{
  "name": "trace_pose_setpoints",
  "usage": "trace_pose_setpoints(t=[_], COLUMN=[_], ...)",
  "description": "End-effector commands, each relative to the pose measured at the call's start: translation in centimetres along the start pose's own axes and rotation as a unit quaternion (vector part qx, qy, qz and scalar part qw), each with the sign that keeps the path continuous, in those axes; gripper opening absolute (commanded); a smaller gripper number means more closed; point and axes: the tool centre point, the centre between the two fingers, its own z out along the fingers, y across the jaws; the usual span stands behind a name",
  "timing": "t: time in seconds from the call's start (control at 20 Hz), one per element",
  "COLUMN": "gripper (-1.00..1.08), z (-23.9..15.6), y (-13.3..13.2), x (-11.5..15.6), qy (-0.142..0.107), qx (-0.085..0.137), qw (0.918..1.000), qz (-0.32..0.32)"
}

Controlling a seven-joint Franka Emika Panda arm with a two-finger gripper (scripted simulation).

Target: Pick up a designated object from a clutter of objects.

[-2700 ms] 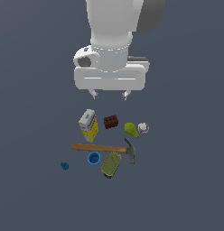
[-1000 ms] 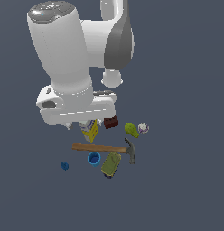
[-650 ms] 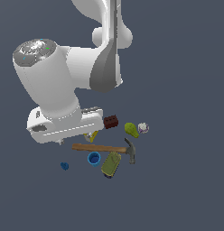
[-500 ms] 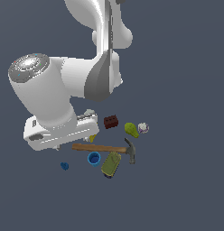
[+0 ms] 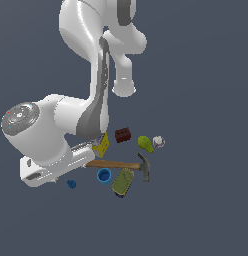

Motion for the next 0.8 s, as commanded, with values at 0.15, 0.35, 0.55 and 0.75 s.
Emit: trace_pose_setpoints(t=[0.15, 0.35, 0.55, 0.75], gripper=[1.00, 1.00, 1.00, 1.00], z=[3.0, 4.3, 5.0, 5.1], y=[1.9, 2.6, 3.0, 3.0], x=[-0.6, -1.0, -1.2, -1.2], qy=[-0.003, -0.004, -0.005, -0.005], qx=[0.002, 0.003, 0.004, 0.004], qw=[0.9994, 0.9987, 0.9983, 0.9983], qz=[-0.035, -0.051, -0.059, -0.058])
